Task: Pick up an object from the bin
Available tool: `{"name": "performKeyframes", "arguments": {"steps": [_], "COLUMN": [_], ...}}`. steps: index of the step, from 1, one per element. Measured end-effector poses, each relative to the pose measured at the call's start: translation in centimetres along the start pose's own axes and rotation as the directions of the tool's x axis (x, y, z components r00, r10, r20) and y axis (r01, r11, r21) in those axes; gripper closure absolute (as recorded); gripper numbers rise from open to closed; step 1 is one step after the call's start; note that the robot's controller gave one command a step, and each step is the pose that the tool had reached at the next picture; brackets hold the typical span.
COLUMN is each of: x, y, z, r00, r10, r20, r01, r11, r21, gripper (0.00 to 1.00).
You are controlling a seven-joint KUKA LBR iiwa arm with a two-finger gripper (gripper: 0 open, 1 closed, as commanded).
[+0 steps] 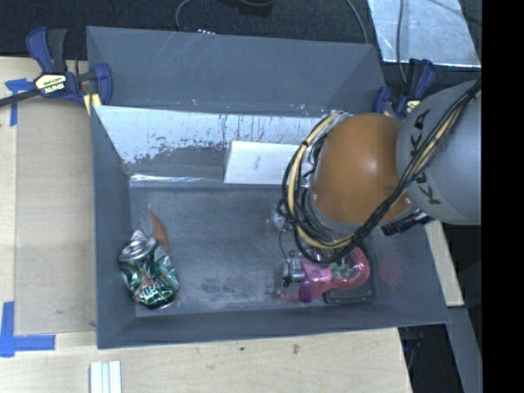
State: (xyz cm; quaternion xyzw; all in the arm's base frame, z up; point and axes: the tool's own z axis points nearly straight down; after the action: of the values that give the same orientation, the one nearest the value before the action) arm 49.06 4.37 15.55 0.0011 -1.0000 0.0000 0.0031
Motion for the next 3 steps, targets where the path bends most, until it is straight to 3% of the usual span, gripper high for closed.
{"name": "performKeyframes", "arguments": {"steps": [1,2,3], "x": [-0.2,-1.0,-0.9], "y": [0.0,-1.8,-4.2], "z": [-0.4,-3.5,-6.4], "r00": [1.000,0.996,1.000], "r10": [0.001,-0.088,-0.025], "r20": [0.008,0.002,0.010], "r01": [-0.001,0.088,0.025], "r11": [1.000,0.996,1.000], "r21": [0.000,-0.001,0.000], "gripper": [0.00,0.00,0.00]}}
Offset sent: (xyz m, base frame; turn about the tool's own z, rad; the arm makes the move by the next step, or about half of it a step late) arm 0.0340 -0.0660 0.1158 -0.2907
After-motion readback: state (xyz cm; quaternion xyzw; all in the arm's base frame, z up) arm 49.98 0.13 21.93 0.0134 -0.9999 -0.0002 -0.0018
